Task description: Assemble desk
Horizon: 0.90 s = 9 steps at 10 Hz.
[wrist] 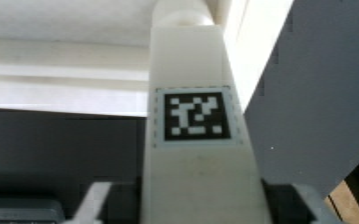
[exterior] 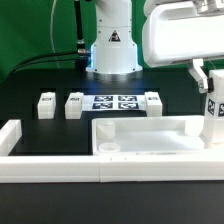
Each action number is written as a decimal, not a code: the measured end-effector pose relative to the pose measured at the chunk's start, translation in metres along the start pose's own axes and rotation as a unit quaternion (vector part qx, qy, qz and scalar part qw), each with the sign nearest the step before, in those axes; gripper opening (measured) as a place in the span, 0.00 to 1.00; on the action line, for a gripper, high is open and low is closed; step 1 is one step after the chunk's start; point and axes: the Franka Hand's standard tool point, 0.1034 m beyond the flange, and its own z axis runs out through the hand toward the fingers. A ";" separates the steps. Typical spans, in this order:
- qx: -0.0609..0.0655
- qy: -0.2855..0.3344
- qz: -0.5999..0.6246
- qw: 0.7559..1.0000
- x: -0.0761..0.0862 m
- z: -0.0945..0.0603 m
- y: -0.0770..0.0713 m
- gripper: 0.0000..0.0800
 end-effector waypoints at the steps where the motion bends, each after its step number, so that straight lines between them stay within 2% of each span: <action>1: 0.000 0.000 0.000 1.000 0.000 0.000 0.000 0.57; 2: 0.000 0.000 0.000 1.000 0.000 0.000 0.000 0.76; 3: 0.000 -0.003 0.001 1.000 0.002 -0.002 0.002 0.76; 4: 0.000 -0.001 0.001 1.000 0.006 -0.006 0.002 0.80; 8: 0.001 -0.006 0.002 1.000 0.019 -0.020 0.008 0.81; 9: 0.001 -0.005 0.002 1.000 0.019 -0.019 0.008 0.81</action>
Offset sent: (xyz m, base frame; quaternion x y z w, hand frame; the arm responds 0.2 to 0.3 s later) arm 0.0034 -0.0062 0.0170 -0.0101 -0.0172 -0.0081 0.9998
